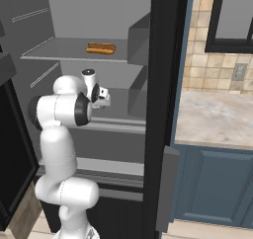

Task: Retrieve the bottle and the shaker from the cabinet and place them next to the mixing bowl on the counter. Then add garlic from the fridge to the mixing bowl.

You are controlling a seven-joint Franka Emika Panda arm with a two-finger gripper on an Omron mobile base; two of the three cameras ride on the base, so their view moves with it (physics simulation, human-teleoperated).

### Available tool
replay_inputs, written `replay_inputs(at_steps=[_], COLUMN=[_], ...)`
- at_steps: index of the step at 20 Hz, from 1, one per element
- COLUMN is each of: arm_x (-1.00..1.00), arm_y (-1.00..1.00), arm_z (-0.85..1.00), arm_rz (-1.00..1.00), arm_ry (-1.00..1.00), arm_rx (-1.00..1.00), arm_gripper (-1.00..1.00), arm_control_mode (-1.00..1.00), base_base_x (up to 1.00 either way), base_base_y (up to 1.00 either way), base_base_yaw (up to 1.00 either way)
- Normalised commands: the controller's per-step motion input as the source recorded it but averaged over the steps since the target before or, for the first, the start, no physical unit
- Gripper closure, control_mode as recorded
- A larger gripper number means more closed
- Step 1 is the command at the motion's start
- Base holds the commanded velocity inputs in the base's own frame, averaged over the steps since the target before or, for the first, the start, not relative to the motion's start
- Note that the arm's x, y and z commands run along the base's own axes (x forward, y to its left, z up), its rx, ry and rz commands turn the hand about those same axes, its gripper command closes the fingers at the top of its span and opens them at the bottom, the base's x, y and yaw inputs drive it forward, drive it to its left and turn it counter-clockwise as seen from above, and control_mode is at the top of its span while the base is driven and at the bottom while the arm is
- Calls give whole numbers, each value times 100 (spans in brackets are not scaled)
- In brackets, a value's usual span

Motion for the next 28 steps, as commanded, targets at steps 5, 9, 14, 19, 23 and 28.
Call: replay_inputs(at_steps=[5,9,14,19,23,28], arm_x=[10,0,0,0,0,0], arm_y=[5,0,0,0,0,0], arm_z=[0,0,-24,-16,0,0], arm_rz=[0,0,0,0,0,0], arm_ry=[0,0,0,0,0,0], arm_rx=[0,0,0,0,0,0], arm_gripper=[-100,-100,-100,-100,-100,100], arm_control_mode=[-100,-100,-100,-100,-100,-100], base_base_x=[0,0,0,0,0,0], base_base_y=[0,0,0,0,0,0], base_base_yaw=[0,0,0,0,0,0])
